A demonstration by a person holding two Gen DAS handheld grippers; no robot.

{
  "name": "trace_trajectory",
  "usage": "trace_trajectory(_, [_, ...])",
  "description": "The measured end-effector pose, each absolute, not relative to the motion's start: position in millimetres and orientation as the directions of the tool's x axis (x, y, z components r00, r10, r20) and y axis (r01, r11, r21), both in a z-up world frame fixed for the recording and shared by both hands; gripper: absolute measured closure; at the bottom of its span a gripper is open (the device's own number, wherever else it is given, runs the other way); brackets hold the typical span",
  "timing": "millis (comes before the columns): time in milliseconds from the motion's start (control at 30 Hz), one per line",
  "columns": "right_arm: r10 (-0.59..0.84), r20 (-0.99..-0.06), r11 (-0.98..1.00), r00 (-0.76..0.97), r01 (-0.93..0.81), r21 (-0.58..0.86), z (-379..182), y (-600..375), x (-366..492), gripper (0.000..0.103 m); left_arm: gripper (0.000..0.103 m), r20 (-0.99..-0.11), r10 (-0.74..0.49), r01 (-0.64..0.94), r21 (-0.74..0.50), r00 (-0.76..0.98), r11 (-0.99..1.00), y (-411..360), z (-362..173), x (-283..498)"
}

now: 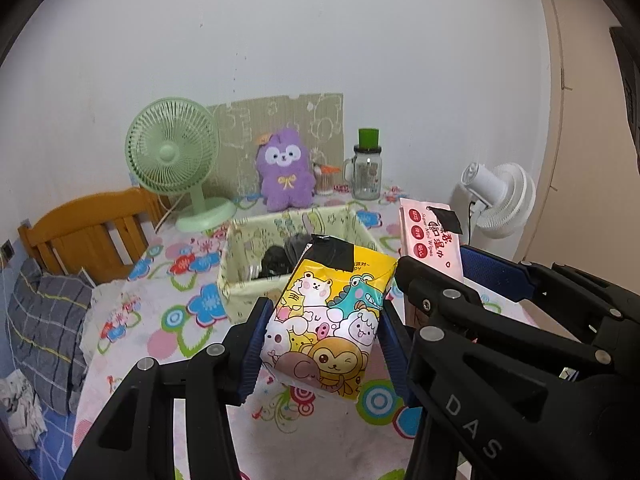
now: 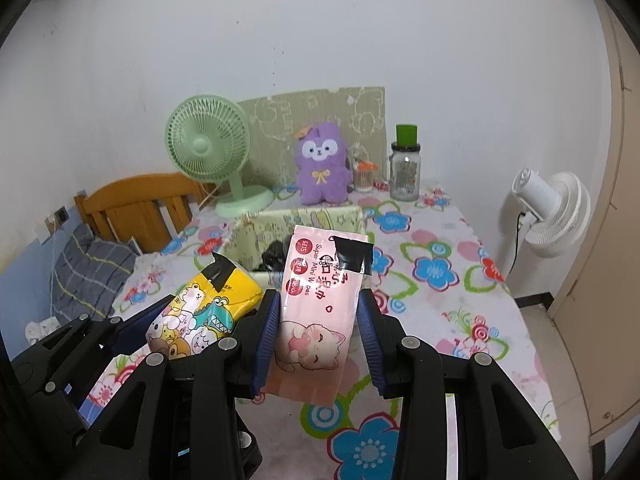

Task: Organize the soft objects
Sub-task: 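Carry the yellow and pink packets over the fabric box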

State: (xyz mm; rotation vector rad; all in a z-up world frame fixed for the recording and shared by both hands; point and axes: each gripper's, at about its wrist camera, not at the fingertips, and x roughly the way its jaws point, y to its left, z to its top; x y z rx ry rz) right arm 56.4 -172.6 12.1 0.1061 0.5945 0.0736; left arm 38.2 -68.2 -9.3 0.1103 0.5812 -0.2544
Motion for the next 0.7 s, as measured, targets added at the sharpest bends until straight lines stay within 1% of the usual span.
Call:
trace_trajectory(333, [0.103, -0.516, 0.992, 0.851, -0.048, 0.118, 41, -173, 63, 0.061, 0.049, -0.519, -0.207, 0.266, 0.042, 0.829, 0.963, -67, 19, 43])
trace_trajectory(700, [0.074, -0.507, 0.994, 0.859, -0.020, 0.111, 49, -171, 100, 0.061, 0.049, -0.509, -0.238, 0.296, 0.036, 0.827, 0.954, -65, 25, 83])
